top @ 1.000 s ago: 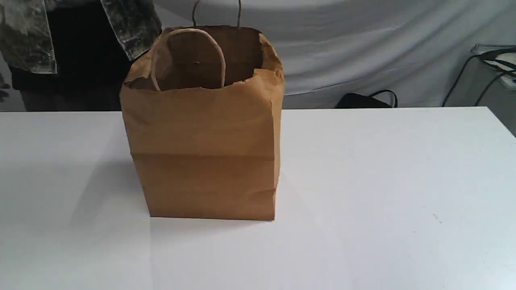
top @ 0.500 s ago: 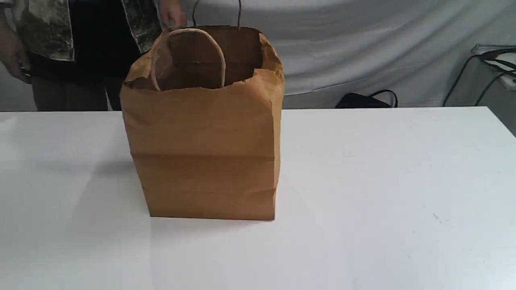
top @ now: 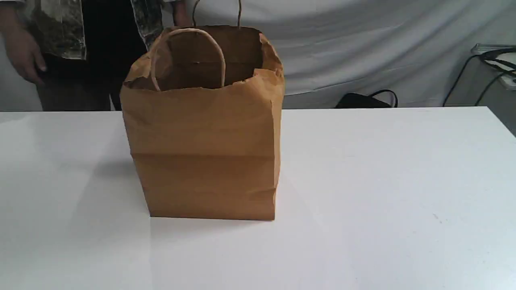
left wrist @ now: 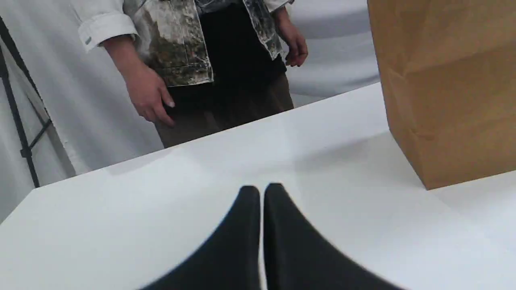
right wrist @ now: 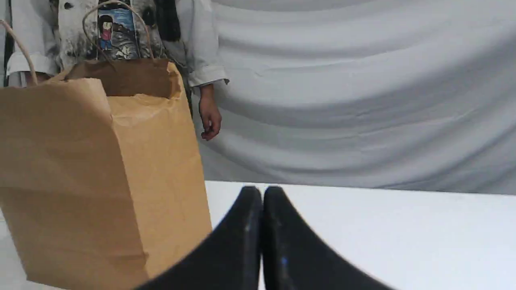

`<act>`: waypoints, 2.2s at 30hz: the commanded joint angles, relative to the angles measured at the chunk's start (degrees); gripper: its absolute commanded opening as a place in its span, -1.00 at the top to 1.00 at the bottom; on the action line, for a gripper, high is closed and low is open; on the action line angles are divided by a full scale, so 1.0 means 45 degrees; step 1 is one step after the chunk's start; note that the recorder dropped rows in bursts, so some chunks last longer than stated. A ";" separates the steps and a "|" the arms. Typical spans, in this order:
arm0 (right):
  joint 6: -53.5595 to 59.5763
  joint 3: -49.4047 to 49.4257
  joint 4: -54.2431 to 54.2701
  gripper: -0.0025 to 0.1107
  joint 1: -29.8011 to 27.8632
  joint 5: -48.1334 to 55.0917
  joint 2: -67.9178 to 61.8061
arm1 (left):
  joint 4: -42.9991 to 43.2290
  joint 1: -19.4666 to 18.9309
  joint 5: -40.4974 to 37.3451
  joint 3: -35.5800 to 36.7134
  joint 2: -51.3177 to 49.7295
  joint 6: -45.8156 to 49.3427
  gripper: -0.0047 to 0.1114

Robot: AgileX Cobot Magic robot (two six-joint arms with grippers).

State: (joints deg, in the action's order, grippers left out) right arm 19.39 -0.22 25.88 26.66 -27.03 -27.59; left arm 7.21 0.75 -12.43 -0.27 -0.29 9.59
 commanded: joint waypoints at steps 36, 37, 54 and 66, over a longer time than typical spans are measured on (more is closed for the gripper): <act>0.0031 0.0048 -0.4165 0.96 -0.6462 0.9266 0.6131 | -0.0037 -0.0036 0.0064 0.0061 0.0064 -0.0130 0.91; 0.0031 0.0048 -0.4165 0.96 -0.6491 0.9289 0.6131 | -0.0037 -0.0036 0.0064 0.0061 0.0064 -0.0130 0.91; -0.0547 0.0048 -0.3033 0.96 -0.6491 0.9407 0.6131 | -0.0037 -0.0036 0.0064 0.0061 0.0064 -0.0130 0.91; -0.0547 0.0048 -0.3033 0.96 -0.6491 0.9407 0.6131 | -0.0037 -0.0036 0.0064 0.0061 0.0064 -0.0130 0.91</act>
State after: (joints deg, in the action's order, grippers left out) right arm 17.01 -0.22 11.95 -2.33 15.16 -0.38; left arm 7.21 0.75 -12.43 -0.27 -0.29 9.59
